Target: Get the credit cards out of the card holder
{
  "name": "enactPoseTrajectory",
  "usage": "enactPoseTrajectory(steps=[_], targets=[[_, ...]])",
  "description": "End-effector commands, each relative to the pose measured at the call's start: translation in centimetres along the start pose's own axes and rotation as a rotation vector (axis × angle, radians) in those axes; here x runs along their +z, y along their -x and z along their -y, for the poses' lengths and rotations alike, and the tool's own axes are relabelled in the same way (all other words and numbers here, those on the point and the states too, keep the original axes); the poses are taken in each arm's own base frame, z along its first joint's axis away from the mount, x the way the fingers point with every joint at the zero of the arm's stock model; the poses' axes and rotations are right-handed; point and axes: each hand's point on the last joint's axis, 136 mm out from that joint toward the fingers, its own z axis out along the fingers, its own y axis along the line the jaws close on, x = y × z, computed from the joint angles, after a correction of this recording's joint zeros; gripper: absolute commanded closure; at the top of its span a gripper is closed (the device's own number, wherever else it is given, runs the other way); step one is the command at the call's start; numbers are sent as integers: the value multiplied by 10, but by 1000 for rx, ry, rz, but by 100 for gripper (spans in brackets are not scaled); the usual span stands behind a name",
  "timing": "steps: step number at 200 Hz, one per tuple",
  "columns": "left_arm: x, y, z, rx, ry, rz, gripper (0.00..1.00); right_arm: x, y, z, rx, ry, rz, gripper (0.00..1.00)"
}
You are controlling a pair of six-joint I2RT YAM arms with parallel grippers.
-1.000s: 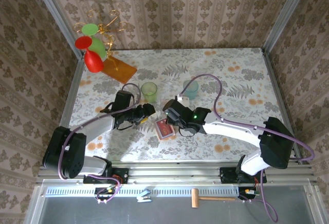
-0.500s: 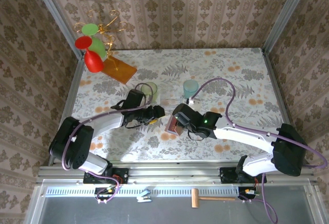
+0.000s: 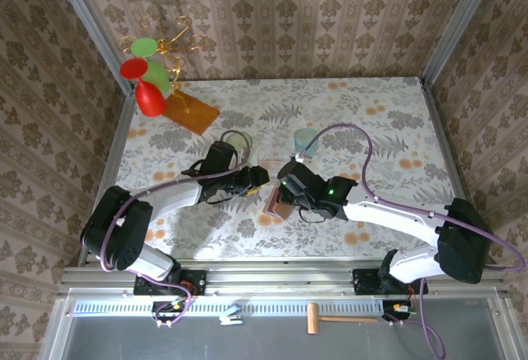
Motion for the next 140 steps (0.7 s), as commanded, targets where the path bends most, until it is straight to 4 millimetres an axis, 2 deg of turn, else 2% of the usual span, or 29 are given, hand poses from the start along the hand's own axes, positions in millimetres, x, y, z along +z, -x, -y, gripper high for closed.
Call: enactPoseTrajectory(steps=[1, 33, 71, 92, 140], targets=[[-5, -3, -2, -17, -19, 12, 49, 5, -2, -30, -12, 92, -41, 100], [-18, -5, -13, -32, 1, 38, 50, 10, -7, -47, -36, 124, -71, 100], [-29, -11, -21, -33, 20, 47, 51, 14, -13, -55, -81, 145, -105, 100], [-29, -14, -22, -35, 22, 37, 53, 13, -11, -45, -100, 99, -91, 100], [-23, -17, -16, -24, 20, 15, 56, 8, -8, -5, -92, -30, -67, 100]])
